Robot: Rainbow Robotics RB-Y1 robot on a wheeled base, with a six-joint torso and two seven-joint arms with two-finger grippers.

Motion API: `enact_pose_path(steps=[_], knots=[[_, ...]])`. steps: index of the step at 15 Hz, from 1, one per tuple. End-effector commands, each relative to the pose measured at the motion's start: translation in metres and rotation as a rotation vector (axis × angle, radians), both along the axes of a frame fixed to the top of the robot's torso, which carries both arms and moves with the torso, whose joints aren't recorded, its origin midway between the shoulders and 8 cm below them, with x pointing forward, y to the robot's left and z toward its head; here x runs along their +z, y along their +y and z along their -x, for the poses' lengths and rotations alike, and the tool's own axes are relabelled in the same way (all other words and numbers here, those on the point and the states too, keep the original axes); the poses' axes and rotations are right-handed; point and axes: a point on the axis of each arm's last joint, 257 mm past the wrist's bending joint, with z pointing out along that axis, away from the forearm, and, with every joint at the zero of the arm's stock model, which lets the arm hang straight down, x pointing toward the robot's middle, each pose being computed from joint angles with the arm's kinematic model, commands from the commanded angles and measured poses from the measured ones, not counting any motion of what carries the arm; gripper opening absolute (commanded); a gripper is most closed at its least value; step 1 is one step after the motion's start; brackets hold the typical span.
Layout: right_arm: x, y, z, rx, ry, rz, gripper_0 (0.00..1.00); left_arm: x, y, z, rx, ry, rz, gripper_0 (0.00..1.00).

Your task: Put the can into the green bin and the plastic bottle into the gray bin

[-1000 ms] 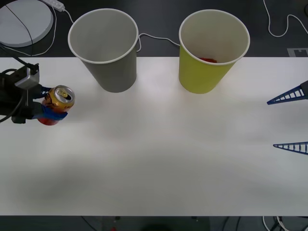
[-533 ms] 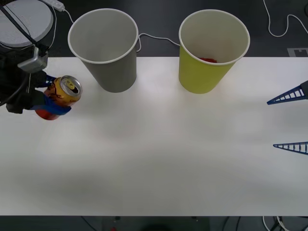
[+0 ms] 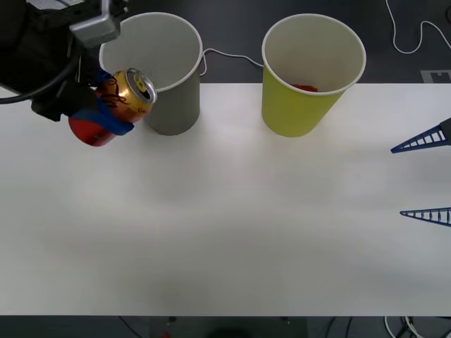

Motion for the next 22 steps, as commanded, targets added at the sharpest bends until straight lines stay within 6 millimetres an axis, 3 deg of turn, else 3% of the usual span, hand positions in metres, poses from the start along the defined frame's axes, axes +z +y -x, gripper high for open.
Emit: enact_pose_path(steps=[1, 6, 13, 18, 22], knots=[[0.000, 0.000, 0.000, 0.000, 0.000, 0.000, 1.00, 0.017, -0.030, -0.011, 0.023, 0.025, -0.029, 0.01], [0.000, 0.000, 0.000, 0.000, 0.000, 0.000, 1.00, 0.039, -0.103, -0.036, 0.045, 0.048, 0.009, 0.01], [0.000, 0.000, 0.000, 0.000, 0.000, 0.000, 1.00, 0.062, -0.207, -0.097, 0.147, 0.006, 0.072, 0.02], [0.000, 0.000, 0.000, 0.000, 0.000, 0.000, 1.00, 0.082, -0.259, -0.139, 0.254, 0.002, 0.141, 0.01], [0.000, 0.000, 0.000, 0.000, 0.000, 0.000, 1.00, 0.085, -0.295, -0.156, 0.315, -0.017, 0.205, 0.01]])
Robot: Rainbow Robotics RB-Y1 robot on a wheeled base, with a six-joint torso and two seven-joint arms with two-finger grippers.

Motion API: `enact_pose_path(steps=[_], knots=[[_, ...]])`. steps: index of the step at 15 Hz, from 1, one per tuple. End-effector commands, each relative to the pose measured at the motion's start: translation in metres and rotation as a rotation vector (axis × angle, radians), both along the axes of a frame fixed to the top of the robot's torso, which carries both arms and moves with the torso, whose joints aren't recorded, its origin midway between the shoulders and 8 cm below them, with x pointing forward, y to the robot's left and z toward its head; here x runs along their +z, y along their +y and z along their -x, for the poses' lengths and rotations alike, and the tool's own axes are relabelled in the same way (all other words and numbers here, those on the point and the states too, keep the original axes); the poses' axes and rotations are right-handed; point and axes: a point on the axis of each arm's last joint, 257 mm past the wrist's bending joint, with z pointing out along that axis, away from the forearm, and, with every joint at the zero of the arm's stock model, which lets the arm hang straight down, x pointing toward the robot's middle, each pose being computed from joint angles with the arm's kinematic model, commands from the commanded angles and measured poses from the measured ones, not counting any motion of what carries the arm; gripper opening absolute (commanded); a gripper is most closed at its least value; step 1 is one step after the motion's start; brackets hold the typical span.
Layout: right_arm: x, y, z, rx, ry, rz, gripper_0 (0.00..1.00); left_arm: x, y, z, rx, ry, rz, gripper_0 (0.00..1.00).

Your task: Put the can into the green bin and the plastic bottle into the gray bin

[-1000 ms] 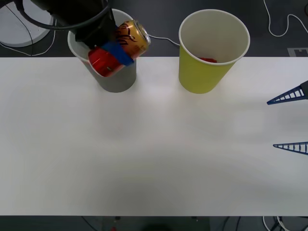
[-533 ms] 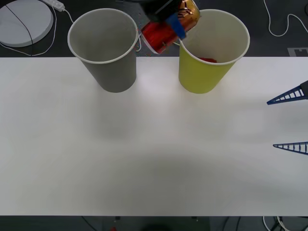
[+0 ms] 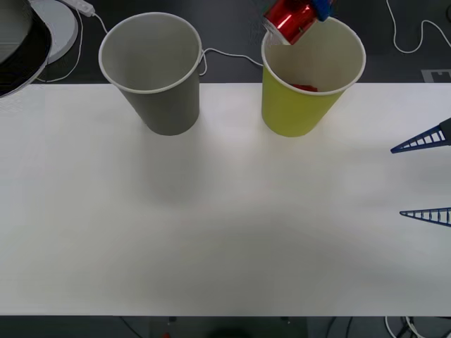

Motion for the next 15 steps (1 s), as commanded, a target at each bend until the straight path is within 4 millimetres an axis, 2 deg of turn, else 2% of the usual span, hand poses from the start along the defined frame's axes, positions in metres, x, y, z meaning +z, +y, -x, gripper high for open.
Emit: enact_pose_path(steps=[1, 6, 10, 12, 13, 14, 15], knots=[[0.000, 0.000, 0.000, 0.000, 0.000, 0.000, 1.00, -0.002, -0.021, -0.007, 0.027, -0.015, 0.034, 0.01], [0.000, 0.000, 0.000, 0.000, 0.000, 0.000, 1.00, -0.014, -0.046, -0.018, 0.051, -0.061, 0.058, 0.01], [0.000, 0.000, 0.000, 0.000, 0.000, 0.000, 1.00, -0.019, -0.046, -0.023, 0.055, -0.092, 0.034, 0.01], [0.000, 0.000, 0.000, 0.000, 0.000, 0.000, 1.00, -0.019, -0.047, -0.022, 0.054, -0.091, 0.039, 0.07], [0.000, 0.000, 0.000, 0.000, 0.000, 0.000, 1.00, -0.019, -0.048, -0.022, 0.053, -0.090, 0.041, 0.22], [0.000, 0.000, 0.000, 0.000, 0.000, 0.000, 1.00, -0.019, -0.048, -0.022, 0.052, -0.089, 0.044, 0.50], [0.000, 0.000, 0.000, 0.000, 0.000, 0.000, 1.00, -0.019, -0.049, -0.021, 0.051, -0.085, 0.045, 0.86]])
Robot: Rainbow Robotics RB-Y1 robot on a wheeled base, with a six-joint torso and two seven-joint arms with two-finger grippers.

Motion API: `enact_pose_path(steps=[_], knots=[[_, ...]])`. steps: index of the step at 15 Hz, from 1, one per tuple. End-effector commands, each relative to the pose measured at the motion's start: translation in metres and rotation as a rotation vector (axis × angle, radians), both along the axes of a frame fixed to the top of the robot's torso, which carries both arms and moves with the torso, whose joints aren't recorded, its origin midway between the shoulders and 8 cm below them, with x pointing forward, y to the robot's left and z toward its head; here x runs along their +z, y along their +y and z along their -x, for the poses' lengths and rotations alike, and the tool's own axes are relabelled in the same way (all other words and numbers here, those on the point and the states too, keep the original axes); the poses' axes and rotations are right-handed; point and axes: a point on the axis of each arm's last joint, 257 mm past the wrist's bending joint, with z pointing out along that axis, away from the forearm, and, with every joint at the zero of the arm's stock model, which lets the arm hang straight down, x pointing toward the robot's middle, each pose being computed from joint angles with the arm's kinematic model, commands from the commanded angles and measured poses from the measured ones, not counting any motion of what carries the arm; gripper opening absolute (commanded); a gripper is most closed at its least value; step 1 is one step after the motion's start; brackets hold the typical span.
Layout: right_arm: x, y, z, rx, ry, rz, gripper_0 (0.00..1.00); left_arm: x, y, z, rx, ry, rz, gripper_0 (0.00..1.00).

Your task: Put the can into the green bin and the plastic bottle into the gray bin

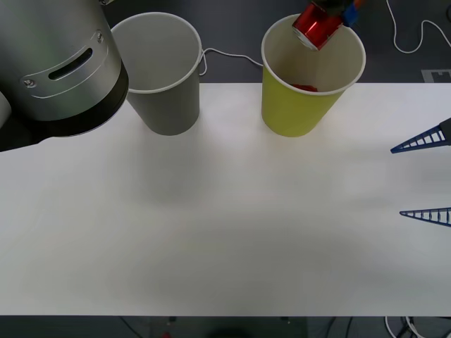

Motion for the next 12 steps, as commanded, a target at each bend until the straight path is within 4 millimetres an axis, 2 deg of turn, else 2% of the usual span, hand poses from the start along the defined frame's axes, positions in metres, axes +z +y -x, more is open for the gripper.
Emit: enact_pose_path(steps=[1, 6, 10, 12], knots=[[0.000, 0.000, 0.000, 0.000, 0.000, 0.000, 1.00, 0.000, -0.001, 0.002, -0.005, 0.006, 0.005, 1.00], [0.000, 0.000, 0.000, 0.000, 0.000, 0.000, 1.00, 0.002, 0.002, 0.006, -0.028, 0.024, 0.005, 1.00], [0.000, 0.000, 0.000, 0.000, 0.000, 0.000, 1.00, 0.017, 0.031, 0.017, -0.090, 0.076, -0.016, 1.00], [0.000, 0.000, 0.000, 0.000, 0.000, 0.000, 1.00, 0.026, 0.057, 0.027, -0.125, 0.092, -0.045, 1.00]])
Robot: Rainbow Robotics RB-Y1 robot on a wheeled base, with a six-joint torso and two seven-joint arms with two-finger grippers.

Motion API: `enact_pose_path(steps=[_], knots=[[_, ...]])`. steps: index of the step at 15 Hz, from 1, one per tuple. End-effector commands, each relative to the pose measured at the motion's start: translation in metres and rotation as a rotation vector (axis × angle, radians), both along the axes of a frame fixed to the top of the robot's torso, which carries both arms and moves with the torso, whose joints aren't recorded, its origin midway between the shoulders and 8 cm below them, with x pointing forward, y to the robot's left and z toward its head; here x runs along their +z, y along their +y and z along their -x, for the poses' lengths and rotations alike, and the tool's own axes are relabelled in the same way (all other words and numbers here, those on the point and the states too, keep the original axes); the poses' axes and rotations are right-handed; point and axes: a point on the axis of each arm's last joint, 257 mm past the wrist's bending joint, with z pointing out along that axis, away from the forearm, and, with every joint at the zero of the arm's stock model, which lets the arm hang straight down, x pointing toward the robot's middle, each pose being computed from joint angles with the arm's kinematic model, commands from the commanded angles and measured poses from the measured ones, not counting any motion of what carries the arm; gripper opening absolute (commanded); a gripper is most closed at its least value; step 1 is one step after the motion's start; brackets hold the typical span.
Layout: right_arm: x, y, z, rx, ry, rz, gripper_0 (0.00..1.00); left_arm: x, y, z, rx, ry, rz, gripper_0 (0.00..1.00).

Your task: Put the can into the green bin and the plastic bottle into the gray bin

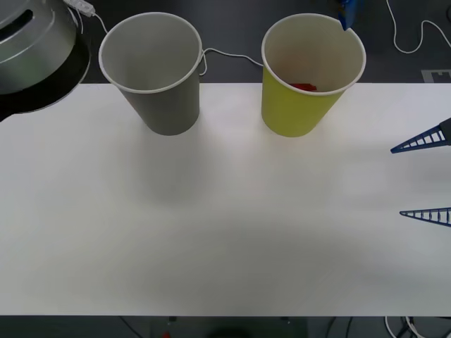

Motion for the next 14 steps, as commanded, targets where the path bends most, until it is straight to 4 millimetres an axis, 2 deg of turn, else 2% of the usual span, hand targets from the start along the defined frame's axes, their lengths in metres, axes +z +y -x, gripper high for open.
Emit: enact_pose_path(steps=[1, 5, 7, 9, 14], knots=[[0.000, 0.000, 0.000, 0.000, 0.000, 0.000, 1.00, 0.007, 0.034, 0.015, -0.057, 0.019, -0.035, 1.00], [0.000, 0.000, 0.000, 0.000, 0.000, 0.000, 1.00, 0.012, 0.089, 0.038, -0.132, 0.039, -0.018, 1.00], [0.000, 0.000, 0.000, 0.000, 0.000, 0.000, 1.00, 0.010, 0.124, 0.049, -0.161, 0.022, -0.027, 1.00], [0.000, 0.000, 0.000, 0.000, 0.000, 0.000, 1.00, 0.001, 0.152, 0.060, -0.186, 0.018, -0.028, 1.00], [0.000, 0.000, 0.000, 0.000, 0.000, 0.000, 1.00, -0.026, 0.237, 0.083, -0.262, -0.037, -0.059, 1.00]])
